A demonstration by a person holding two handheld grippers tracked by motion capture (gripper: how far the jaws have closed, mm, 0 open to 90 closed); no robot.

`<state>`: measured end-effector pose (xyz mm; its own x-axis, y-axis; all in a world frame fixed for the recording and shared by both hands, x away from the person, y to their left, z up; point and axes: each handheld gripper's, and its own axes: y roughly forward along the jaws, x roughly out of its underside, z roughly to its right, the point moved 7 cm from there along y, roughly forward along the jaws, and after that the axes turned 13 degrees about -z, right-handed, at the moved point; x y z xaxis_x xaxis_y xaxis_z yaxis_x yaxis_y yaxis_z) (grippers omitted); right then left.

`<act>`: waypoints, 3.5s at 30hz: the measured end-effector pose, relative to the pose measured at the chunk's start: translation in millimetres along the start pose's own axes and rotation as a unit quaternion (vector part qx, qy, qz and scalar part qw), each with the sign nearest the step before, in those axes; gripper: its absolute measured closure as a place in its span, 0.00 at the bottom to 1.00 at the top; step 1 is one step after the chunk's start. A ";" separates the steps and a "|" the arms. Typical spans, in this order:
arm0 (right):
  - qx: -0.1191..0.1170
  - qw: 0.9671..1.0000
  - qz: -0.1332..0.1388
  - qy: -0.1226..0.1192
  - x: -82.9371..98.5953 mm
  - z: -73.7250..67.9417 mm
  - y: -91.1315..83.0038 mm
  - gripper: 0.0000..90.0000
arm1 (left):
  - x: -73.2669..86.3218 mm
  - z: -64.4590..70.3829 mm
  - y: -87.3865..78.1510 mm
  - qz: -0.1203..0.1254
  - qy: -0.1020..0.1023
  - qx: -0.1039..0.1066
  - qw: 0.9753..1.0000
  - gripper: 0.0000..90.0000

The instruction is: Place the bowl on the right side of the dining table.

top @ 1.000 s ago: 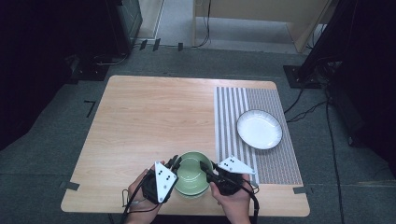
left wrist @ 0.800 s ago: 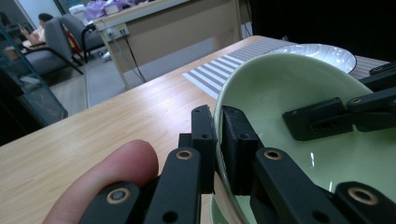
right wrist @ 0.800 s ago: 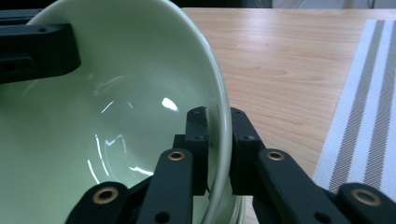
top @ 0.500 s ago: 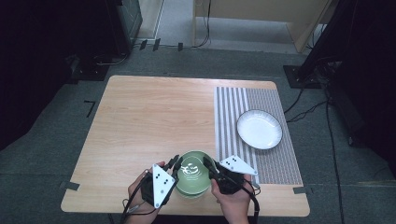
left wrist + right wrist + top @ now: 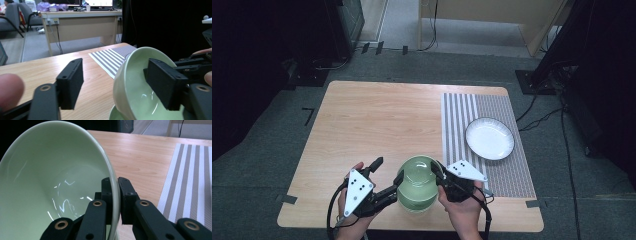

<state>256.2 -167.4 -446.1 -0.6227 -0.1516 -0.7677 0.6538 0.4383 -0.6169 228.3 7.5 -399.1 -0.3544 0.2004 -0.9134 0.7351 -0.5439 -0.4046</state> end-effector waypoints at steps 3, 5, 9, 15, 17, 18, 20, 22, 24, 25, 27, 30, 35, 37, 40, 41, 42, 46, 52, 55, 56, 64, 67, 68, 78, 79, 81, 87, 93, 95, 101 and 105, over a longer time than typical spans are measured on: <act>-0.001 1.000 0.003 0.005 -5.2 2.5 -1.7 0.95 | 0.5 -6.2 -2.0 0.000 -0.009 -0.007 1.000 0.24; -0.003 1.000 0.006 0.007 -9.0 5.3 -2.7 0.95 | 2.5 -11.3 -2.4 -0.005 -0.008 -0.012 1.000 0.20; -0.002 1.000 0.009 0.010 -16.1 12.1 -4.9 0.95 | 8.8 -22.7 -3.0 -0.014 -0.021 -0.016 1.000 0.16; -0.005 1.000 0.021 0.020 -23.3 20.5 -8.7 0.95 | 27.1 -46.9 0.6 -0.032 -0.037 -0.037 0.998 0.11; -0.003 1.000 0.020 0.018 -23.6 22.1 -9.3 0.95 | 34.0 -54.3 3.1 -0.042 -0.042 -0.045 0.997 0.10; -0.003 1.000 0.020 0.018 -23.6 22.1 -9.3 0.95 | 34.0 -54.3 3.1 -0.042 -0.042 -0.045 0.997 0.10; -0.001 1.000 0.023 0.016 -23.0 24.7 -10.7 0.95 | 43.3 -65.9 6.3 -0.056 -0.044 -0.062 0.996 0.10; -0.001 1.000 0.025 0.016 -21.9 29.4 -12.2 0.95 | 52.1 -78.2 9.5 -0.069 -0.043 -0.083 0.993 0.06; 0.004 1.000 0.026 0.018 -21.4 32.7 -13.0 0.94 | 67.1 -97.3 16.1 -0.096 -0.057 -0.095 0.989 0.00; 0.005 0.999 0.025 0.020 -21.1 34.3 -13.2 0.94 | 72.5 -103.5 17.5 -0.106 -0.064 -0.102 0.987 0.00; 0.004 0.999 0.025 0.024 -20.5 37.5 -13.4 0.94 | 82.5 -113.8 21.1 -0.121 -0.069 -0.112 0.984 0.00; 0.009 0.999 0.024 0.030 -19.0 43.2 -13.3 0.95 | 95.1 -125.7 25.9 -0.145 -0.068 -0.132 0.978 0.00; 0.015 0.999 0.024 0.037 -17.5 51.2 -13.3 0.94 | 119.9 -144.9 34.4 -0.201 -0.084 -0.153 0.964 0.00; 0.018 0.999 0.024 0.040 -17.3 54.1 -13.5 0.94 | 126.5 -150.1 36.3 -0.215 -0.082 -0.164 0.959 0.00; 0.021 0.999 0.025 0.043 -17.1 57.8 -14.0 0.94 | 133.0 -155.4 37.3 -0.231 -0.075 -0.177 0.954 0.00; 0.023 0.998 0.024 0.046 -16.7 60.4 -14.4 0.94 | 139.3 -159.8 38.8 -0.246 -0.077 -0.184 0.949 0.00; 0.024 0.998 0.025 0.047 -16.8 61.4 -14.4 0.94 | 142.2 -162.1 39.1 -0.253 -0.076 -0.186 0.946 0.00; 0.029 0.998 0.025 0.052 -16.4 66.7 -15.4 0.94 | 149.5 -167.9 39.9 -0.266 -0.077 -0.194 0.941 0.00; 0.035 0.997 0.028 0.063 -16.7 78.0 -18.3 0.94 | 158.0 -179.7 38.0 -0.276 -0.092 -0.200 0.936 0.00; 0.041 0.996 0.031 0.069 -17.0 84.9 -20.4 0.94 | 158.8 -182.6 36.8 -0.277 -0.100 -0.199 0.935 0.00; 0.041 0.996 0.031 0.069 -17.0 84.9 -20.4 0.94 | 158.8 -182.6 36.8 -0.277 -0.100 -0.199 0.935 0.00; 0.056 0.993 0.041 0.091 -18.2 107.7 -28.6 0.94 | 161.4 -189.3 34.5 -0.281 -0.130 -0.187 0.932 0.00; 0.059 0.993 0.044 0.096 -18.4 112.0 -30.2 0.94 | 161.4 -189.4 34.6 -0.281 -0.130 -0.187 0.932 0.00; 0.061 0.992 0.045 0.100 -18.4 115.9 -31.6 0.94 | 161.4 -189.6 34.6 -0.280 -0.130 -0.187 0.932 0.00; 0.082 0.987 0.054 0.125 -17.4 144.1 -39.4 0.95 | 161.9 -194.5 32.8 -0.279 -0.139 -0.195 0.930 0.00; 0.084 0.987 0.054 0.128 -17.2 146.4 -39.8 0.95 | 161.9 -194.5 32.7 -0.279 -0.139 -0.195 0.930 0.00; 0.088 0.986 0.055 0.130 -16.9 150.9 -40.4 0.94 | 161.9 -194.6 32.7 -0.279 -0.139 -0.195 0.930 0.00; 0.101 0.983 0.057 0.143 -14.7 166.3 -41.9 0.95 | 161.9 -194.8 32.5 -0.279 -0.139 -0.196 0.930 0.00; 0.112 0.980 0.055 0.152 -12.1 178.8 -41.0 0.95 | 161.9 -195.0 32.5 -0.279 -0.140 -0.197 0.930 0.00; 0.117 0.979 0.053 0.157 -10.6 184.6 -40.2 0.95 | 161.9 -195.2 32.5 -0.279 -0.139 -0.197 0.930 0.00; 0.129 0.976 0.049 0.168 -7.7 199.2 -34.9 0.95 | 161.9 -196.8 32.4 -0.279 -0.139 -0.197 0.929 0.00; 0.136 0.974 0.045 0.175 -5.3 207.5 -31.3 0.95 | 161.9 -196.9 32.5 -0.279 -0.140 -0.198 0.929 0.00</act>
<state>328.2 -364.2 -458.8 -0.6356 0.2082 -0.7434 0.7720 0.1784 -0.6100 308.6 182.7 -569.0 -0.8398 0.1111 -0.5313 0.5272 -0.0662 -0.8472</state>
